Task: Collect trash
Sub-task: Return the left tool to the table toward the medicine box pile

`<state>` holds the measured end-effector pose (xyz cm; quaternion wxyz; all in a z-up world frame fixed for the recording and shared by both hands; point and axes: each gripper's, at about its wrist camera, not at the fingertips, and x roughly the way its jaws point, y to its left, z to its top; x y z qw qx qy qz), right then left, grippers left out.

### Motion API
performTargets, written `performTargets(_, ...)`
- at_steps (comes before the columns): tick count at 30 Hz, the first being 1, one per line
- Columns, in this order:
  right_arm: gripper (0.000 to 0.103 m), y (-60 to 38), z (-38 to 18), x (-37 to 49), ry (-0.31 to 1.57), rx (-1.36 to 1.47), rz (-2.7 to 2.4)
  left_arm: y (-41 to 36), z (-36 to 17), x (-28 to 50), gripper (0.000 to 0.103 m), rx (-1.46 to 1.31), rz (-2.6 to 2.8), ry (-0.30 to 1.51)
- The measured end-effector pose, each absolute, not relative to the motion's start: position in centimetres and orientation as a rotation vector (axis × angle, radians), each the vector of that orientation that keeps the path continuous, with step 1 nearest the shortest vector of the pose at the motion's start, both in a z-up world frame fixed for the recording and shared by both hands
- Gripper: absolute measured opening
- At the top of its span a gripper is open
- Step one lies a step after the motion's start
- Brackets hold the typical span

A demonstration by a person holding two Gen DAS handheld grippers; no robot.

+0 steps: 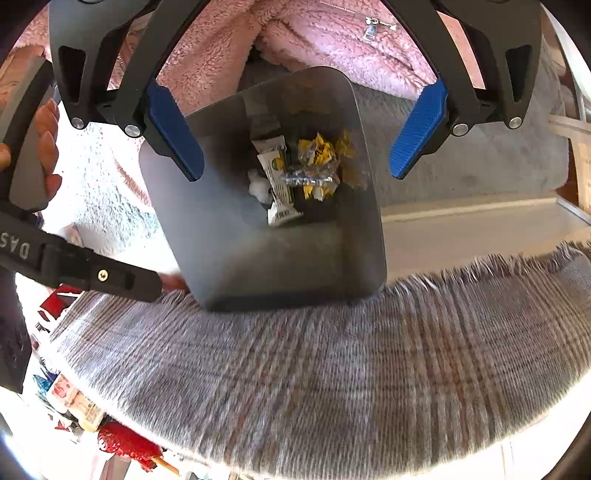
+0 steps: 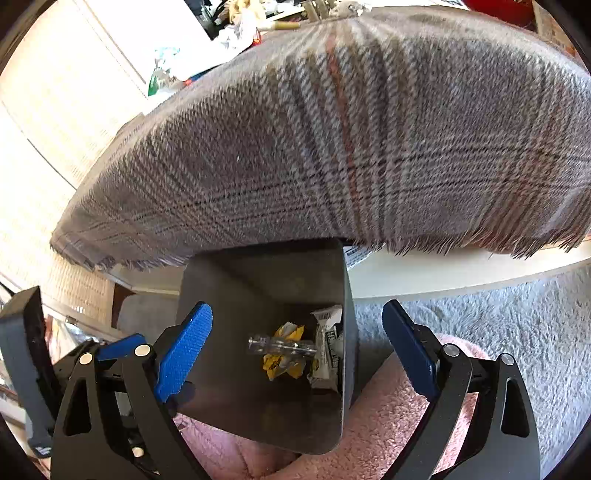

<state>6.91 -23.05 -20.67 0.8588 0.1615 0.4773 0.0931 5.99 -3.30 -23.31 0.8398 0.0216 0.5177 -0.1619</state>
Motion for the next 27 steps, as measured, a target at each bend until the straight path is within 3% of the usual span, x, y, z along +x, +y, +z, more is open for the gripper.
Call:
performTargets(16,0.099,-26.9,-11.0,10.3,0.738,0.236,0.087,-1.2,-16.1,9.9,0.095,0.053,-0.270,0.899)
performTargets(27,0.099,-28.5,-8.9,17.2,0.725,0.216,0.048,-1.6,-11.1,17.2,0.095,0.073,-0.254,0.782)
